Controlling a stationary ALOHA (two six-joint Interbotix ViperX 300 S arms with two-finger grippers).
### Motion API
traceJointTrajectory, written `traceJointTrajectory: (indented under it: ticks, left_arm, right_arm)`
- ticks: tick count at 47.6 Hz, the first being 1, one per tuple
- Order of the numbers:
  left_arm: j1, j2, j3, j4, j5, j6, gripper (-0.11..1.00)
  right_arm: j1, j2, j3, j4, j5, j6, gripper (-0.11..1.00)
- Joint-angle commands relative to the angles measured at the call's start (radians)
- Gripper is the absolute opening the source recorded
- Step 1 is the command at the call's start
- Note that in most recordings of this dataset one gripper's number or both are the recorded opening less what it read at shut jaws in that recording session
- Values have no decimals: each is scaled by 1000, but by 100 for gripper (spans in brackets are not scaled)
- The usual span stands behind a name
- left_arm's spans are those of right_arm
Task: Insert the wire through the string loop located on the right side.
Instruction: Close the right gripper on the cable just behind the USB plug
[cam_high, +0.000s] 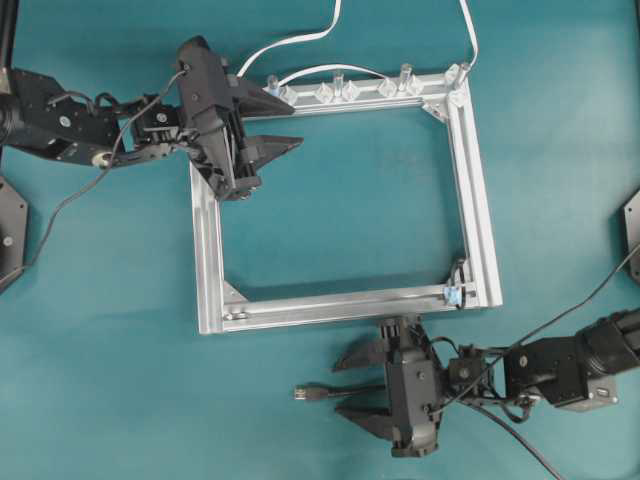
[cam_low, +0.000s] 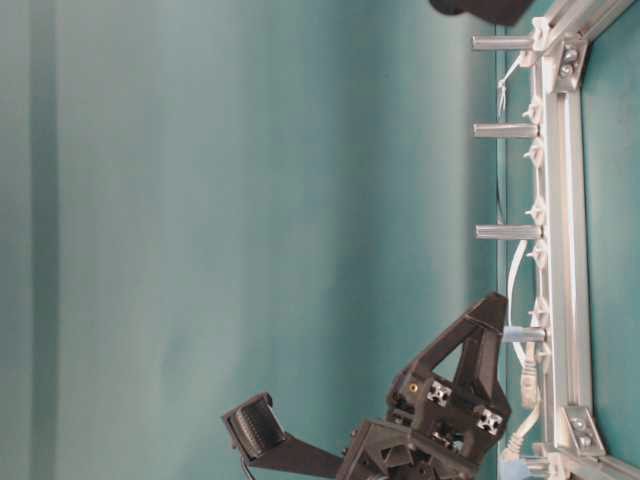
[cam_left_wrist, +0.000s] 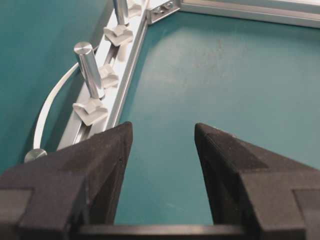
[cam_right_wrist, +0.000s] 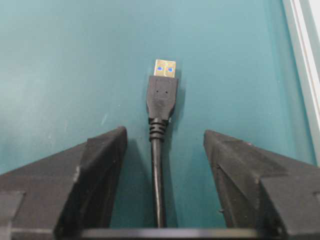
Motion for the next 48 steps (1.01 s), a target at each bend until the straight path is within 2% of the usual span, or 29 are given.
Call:
traceJointTrajectory:
  ticks: [1,15,22,48]
  left_arm:
    - [-5,-23,-8,3,-5,5,52]
    - [-11,-26,-8,2,6,5,52]
    - [-12,-25,-8,3,18,5,52]
    - [-12,-25,-8,3,21,5,52]
  right_arm:
    - [-2,-12,-17,2,-3,-2,66]
    - [-6,0,-25,2,8,-3,40]
    - [-6,-2,-25,2,41,-5,12]
    - [-21,-17,-20,2,44,-6,12]
